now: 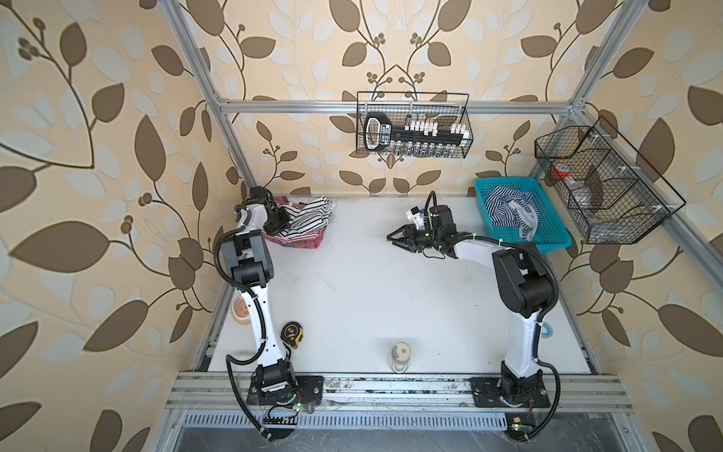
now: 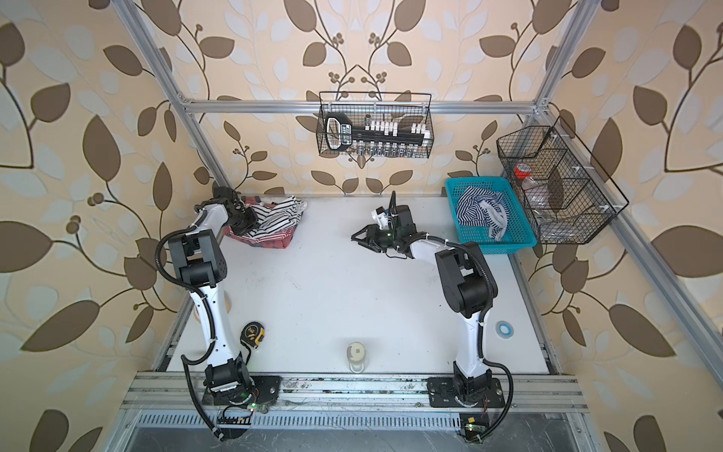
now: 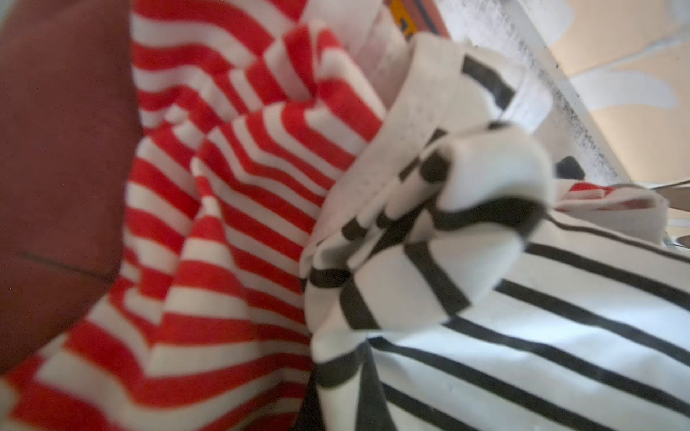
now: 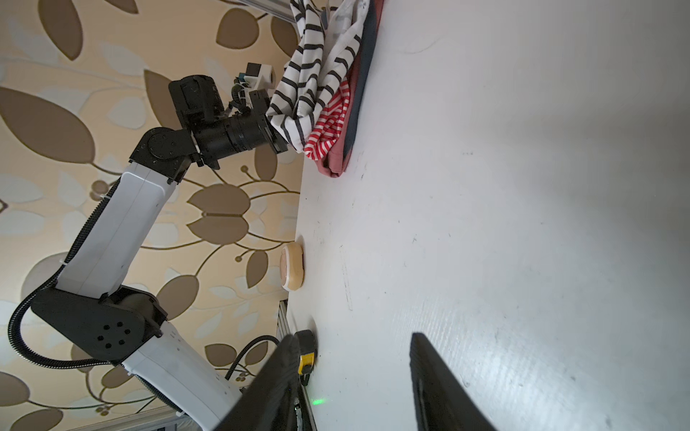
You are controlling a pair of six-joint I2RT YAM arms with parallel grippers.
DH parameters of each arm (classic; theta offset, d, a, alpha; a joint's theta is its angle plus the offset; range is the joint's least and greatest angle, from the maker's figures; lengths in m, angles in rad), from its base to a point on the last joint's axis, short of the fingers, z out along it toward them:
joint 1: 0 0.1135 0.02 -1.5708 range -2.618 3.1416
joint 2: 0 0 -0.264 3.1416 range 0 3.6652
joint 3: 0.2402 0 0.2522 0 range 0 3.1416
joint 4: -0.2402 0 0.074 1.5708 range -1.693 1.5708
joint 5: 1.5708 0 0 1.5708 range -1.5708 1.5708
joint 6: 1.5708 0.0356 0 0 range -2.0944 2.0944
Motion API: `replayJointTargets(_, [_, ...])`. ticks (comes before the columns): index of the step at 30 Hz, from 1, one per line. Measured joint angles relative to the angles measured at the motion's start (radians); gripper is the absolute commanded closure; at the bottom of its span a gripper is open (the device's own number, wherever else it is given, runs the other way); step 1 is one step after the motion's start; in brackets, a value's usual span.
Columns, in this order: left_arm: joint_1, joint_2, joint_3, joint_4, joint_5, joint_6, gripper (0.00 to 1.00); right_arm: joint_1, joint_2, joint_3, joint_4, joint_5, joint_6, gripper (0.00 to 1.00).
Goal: Fold and stack tank tops
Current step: Pick up the tank top from several tank tops, then place the tank top among several tank tops.
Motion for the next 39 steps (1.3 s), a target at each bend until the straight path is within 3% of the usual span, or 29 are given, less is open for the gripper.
replayJointTargets(9, [-0.026, -0.158, -0.043, 0.017, -0.001, 0.013, 1.0, -0.019, -0.025, -0.079, 0.032, 0.0, 0.007, 0.51])
replayJointTargets(17, [-0.044, -0.243, 0.063, -0.002, -0.021, 0.089, 1.0, -0.019, -0.025, -0.084, 0.063, 0.0, 0.015, 0.51])
replayJointTargets(25, [-0.013, -0.23, -0.038, -0.012, -0.075, 0.142, 1.0, -0.018, -0.025, -0.092, 0.067, 0.0, 0.015, 0.51])
replayJointTargets(39, [0.026, -0.092, -0.078, 0.054, -0.09, 0.238, 0.99, -0.01, -0.025, -0.093, 0.051, 0.0, 0.009, 0.51])
